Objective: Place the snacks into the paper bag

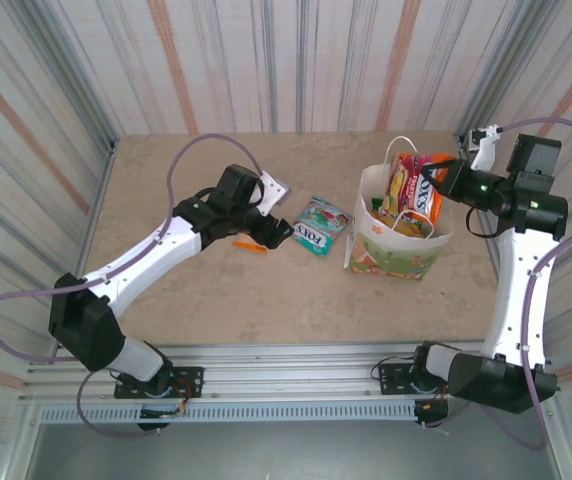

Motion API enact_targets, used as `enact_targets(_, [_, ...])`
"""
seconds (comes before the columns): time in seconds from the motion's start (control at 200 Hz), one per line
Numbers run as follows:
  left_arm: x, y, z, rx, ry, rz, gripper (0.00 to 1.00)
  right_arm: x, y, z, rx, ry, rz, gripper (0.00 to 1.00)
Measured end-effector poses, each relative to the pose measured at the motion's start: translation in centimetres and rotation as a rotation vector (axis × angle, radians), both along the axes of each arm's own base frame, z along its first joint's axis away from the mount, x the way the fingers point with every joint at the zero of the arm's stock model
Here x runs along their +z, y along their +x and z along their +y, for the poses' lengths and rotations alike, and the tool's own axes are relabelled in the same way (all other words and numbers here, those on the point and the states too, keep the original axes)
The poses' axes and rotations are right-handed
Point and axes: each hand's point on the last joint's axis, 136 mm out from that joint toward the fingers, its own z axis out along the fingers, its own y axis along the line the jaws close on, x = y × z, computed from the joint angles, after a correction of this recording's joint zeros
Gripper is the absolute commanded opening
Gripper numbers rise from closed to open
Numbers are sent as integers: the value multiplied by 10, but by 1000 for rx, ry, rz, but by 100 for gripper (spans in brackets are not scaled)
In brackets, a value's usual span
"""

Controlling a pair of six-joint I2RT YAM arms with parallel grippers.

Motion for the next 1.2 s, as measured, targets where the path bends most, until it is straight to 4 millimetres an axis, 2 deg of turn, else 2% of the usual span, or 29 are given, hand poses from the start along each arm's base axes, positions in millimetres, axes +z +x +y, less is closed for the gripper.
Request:
enact_targets(0.14, [4,4,-4,-3,-8,-6,84,-13,-1,-1,-17,-9,62,0])
enact_targets(0.341, [5,5,-8,-13,-15,2,84,-18,-4,14,26,-19,85,0])
enact_targets(0.792, [2,5,-7,-13,0,21,84,-59,12,42,84,-91,201,0])
enact_targets(1.197, [2,4,-7,-13,5,27,84,-95,34,38,17,-153,300,0])
